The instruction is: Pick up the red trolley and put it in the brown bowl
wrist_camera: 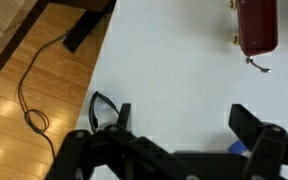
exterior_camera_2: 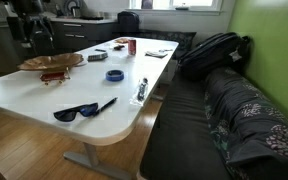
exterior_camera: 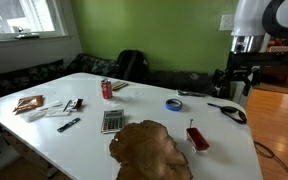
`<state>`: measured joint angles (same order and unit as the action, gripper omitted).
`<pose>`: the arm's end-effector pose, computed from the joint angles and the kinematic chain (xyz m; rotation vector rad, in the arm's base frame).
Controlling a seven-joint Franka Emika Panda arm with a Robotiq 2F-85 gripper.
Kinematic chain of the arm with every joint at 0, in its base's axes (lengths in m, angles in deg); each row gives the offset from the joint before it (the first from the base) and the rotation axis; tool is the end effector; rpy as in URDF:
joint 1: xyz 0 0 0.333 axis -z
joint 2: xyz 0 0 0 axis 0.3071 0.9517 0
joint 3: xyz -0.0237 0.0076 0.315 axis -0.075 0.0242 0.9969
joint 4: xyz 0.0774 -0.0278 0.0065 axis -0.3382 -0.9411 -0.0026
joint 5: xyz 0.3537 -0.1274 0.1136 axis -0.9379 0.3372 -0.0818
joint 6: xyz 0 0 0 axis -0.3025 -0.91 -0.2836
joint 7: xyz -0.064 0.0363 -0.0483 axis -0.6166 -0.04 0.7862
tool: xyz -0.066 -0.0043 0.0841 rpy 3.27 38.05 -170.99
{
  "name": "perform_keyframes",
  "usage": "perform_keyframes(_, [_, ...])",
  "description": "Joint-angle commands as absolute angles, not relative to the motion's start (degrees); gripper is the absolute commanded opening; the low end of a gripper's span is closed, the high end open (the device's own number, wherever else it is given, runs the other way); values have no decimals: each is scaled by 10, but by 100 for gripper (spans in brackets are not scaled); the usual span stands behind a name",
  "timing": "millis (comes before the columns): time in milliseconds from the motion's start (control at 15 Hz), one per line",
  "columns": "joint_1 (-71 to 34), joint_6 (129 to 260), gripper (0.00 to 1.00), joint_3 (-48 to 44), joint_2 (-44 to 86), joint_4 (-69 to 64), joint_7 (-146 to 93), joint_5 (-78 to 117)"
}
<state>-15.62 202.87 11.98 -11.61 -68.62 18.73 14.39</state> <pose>0.3775 0.0473 0.2984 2.8897 -1.1779 0.0302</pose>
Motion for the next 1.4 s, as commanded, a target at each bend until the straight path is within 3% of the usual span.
perform_keyframes(0, [-162, 2028, 100, 114, -114, -685, 189, 145])
perform_keyframes(333, [-246, 2075, 100, 82, -34, -662, 6, -34])
perform_keyframes(667, [-294, 2038, 100, 94, 50, -630, -206, -226])
perform_keyframes(1000, [-275, 2037, 100, 97, 112, -596, -206, -175])
perform_keyframes(1333, [-275, 2037, 100, 106, 92, -609, -214, -196])
